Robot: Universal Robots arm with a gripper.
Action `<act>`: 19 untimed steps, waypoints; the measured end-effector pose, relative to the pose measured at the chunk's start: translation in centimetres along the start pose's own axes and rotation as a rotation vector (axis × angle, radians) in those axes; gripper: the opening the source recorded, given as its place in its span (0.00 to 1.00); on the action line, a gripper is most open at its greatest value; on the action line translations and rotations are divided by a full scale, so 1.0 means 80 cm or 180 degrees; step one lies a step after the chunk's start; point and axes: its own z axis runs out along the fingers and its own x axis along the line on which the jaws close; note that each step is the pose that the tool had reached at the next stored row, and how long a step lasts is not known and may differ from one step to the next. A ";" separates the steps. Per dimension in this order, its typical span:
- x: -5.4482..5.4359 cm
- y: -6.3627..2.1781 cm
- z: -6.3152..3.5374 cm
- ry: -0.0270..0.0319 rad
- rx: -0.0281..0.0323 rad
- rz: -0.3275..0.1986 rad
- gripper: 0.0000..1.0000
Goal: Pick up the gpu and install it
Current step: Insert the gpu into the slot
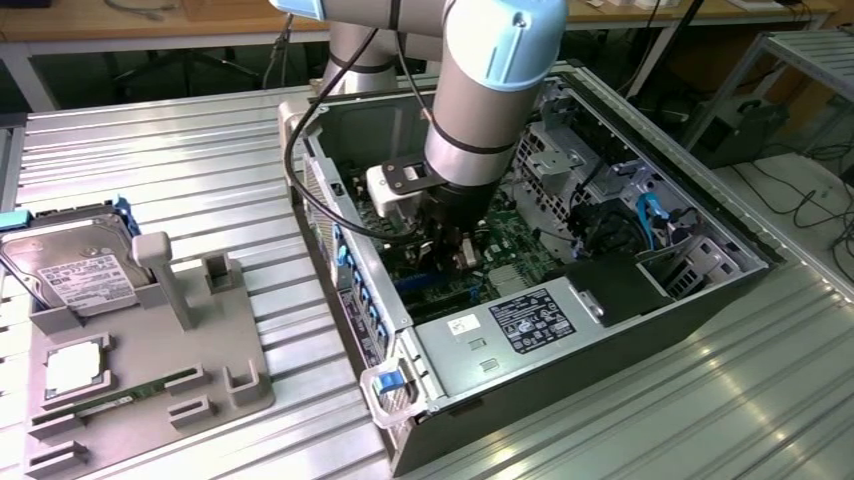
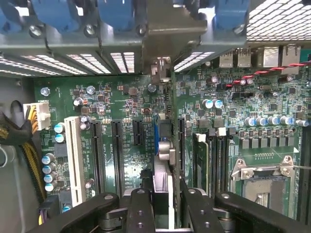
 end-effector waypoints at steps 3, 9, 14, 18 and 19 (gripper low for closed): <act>0.000 0.000 0.000 0.0000 0.0000 0.0001 0.28; 0.000 -0.007 0.000 0.0000 0.0000 0.0003 0.28; 0.000 -0.010 0.000 0.0002 0.0000 0.0003 0.28; -0.001 -0.011 -0.007 0.0006 0.0001 0.0003 0.28; -0.001 -0.012 -0.009 0.0013 0.0001 0.0003 0.28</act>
